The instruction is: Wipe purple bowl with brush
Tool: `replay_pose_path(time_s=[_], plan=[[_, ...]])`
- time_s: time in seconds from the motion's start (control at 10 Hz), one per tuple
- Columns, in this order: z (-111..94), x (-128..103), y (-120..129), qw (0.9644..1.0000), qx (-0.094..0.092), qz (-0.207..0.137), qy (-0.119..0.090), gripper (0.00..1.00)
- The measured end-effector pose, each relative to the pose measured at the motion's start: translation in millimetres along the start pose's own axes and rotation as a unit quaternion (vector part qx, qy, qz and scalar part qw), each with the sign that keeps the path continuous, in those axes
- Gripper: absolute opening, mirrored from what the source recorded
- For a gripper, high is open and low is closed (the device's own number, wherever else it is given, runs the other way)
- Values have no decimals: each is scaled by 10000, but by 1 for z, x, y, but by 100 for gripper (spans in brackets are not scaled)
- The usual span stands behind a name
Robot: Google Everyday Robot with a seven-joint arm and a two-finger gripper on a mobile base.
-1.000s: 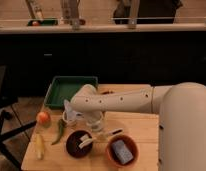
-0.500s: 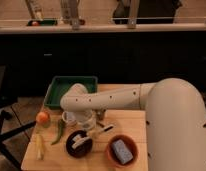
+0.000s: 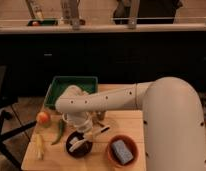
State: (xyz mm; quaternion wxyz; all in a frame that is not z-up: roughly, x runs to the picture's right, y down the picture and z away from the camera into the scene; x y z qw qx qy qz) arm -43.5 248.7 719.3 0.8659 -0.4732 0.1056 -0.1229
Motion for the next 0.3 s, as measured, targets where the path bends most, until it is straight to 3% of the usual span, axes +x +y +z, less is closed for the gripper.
replay_pose_path(time_s=[0.3], plan=[[15, 21, 5, 9995, -217, 238, 61, 1]])
